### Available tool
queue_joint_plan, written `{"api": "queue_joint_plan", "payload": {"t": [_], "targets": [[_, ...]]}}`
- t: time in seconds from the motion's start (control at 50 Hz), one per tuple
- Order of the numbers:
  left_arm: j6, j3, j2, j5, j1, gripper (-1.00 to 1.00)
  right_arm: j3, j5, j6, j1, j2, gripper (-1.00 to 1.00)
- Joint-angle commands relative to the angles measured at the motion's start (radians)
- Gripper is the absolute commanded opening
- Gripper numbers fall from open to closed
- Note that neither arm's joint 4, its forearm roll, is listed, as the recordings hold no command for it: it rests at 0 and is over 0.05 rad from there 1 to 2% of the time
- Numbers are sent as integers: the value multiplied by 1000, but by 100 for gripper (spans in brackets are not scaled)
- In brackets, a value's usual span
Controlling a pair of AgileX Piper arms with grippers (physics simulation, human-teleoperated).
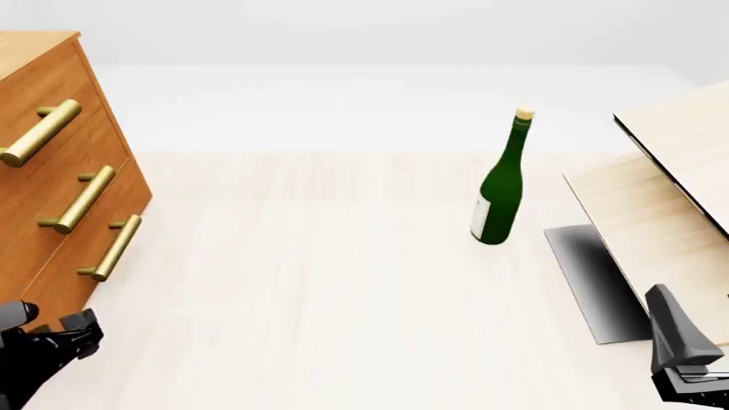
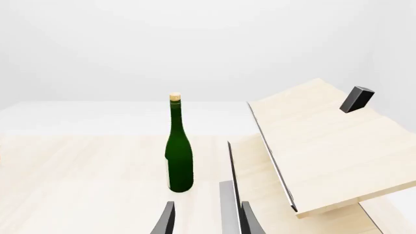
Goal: Put the bowl in the bottom drawer of the cabinet and close it.
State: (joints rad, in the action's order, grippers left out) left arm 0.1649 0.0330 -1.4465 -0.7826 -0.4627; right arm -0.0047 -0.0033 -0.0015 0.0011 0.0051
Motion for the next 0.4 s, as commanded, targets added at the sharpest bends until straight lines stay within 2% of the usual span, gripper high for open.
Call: {"api": "queue_joint_plan", "payload": {"t": [0.02,0.06,0.26,0.38,0.4], "targets": [[-163,51,51,-53,-256,100,0,0,0,0,0,100],[-189,46,47,-72,-273,100,0,0,0,0,0,100],[-221,40,-19,-146,-305,100,0,0,0,0,0,100],[-256,27,-66,-216,-350,100,0,0,0,0,0,100],[-266,27,-110,-256,-374,100,0,0,0,0,0,100]]}}
